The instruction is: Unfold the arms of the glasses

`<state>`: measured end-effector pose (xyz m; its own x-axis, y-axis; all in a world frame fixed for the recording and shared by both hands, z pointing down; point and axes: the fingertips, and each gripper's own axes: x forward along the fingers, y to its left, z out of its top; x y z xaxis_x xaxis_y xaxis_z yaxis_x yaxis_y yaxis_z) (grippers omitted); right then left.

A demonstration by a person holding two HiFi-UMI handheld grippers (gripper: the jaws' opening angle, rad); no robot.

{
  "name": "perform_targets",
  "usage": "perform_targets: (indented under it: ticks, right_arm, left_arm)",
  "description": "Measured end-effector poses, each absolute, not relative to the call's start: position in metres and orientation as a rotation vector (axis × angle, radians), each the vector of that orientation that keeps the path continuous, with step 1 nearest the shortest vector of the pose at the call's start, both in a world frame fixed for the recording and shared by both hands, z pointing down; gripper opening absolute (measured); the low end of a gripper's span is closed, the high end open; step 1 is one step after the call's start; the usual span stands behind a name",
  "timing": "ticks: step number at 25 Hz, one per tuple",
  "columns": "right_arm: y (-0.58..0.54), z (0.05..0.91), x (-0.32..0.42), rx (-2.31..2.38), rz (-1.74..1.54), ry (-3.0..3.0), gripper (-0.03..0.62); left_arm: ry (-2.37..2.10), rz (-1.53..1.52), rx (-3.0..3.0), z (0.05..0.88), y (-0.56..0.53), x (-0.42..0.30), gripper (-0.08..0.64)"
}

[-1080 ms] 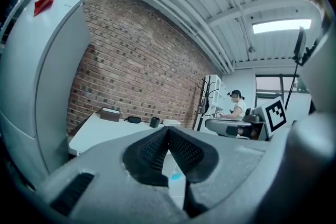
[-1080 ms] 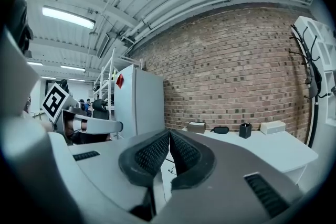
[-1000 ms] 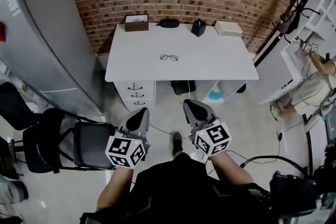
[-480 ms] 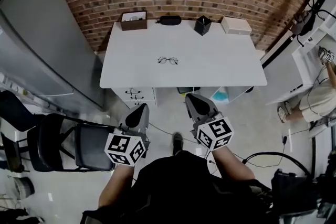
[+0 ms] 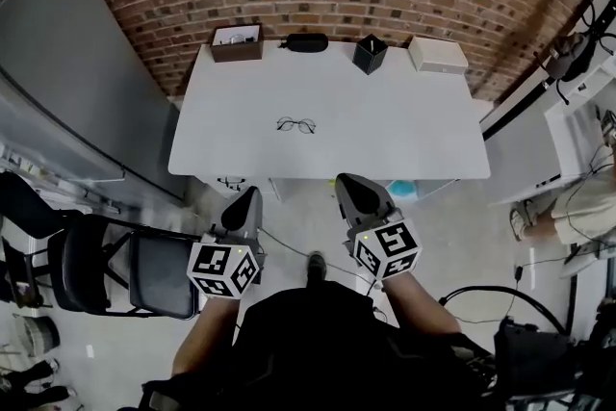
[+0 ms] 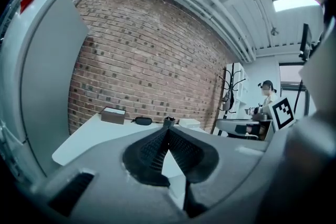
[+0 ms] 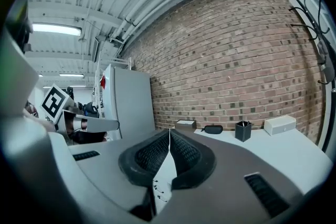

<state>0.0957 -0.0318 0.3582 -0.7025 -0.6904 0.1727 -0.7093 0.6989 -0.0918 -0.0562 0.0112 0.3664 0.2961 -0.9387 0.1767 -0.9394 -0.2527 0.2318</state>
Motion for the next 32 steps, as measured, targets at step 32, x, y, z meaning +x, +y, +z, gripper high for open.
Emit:
perform_targets:
  ticks: [32]
  right_arm:
    - [-0.205, 0.409, 0.071, 1.111, 0.303, -2.664, 0.010]
  left_arm:
    - [-1.619, 0.140, 2.183, 0.420, -0.175, -0.091, 0.008]
